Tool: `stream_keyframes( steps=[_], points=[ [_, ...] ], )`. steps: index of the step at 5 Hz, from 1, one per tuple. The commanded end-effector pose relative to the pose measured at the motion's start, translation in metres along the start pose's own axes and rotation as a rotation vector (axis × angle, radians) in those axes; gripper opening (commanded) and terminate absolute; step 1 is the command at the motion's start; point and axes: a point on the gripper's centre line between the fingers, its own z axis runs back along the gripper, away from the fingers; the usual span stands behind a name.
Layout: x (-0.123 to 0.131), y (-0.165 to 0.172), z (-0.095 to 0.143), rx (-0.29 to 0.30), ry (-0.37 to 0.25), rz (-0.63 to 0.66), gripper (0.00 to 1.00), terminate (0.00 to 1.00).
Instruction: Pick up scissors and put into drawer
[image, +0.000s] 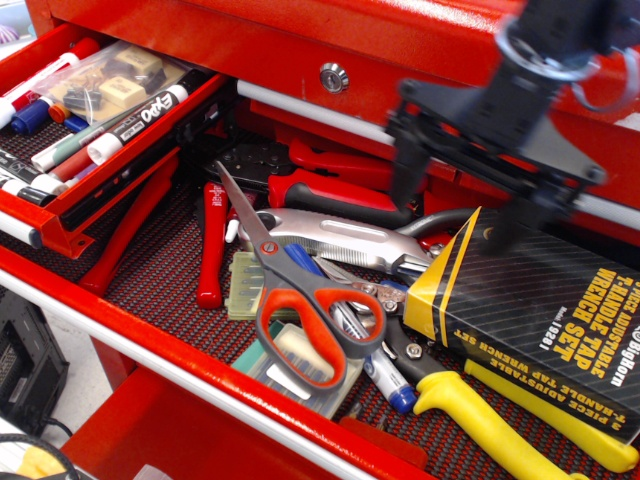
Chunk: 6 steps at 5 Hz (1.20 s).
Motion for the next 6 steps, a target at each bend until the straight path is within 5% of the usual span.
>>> stream_keyframes(
  steps=[1, 3, 6],
  points=[
    [-0.006, 0.056, -0.013, -0.006, -0.034, 0.311, 1.00, 0.00],
    [-0.010, 0.086, -0.059, -0.110, -0.037, 0.369, 1.00, 0.00],
    [-0.012, 0.075, -0.106, -0.223, -0.032, 0.395, 1.00, 0.00]
  ],
)
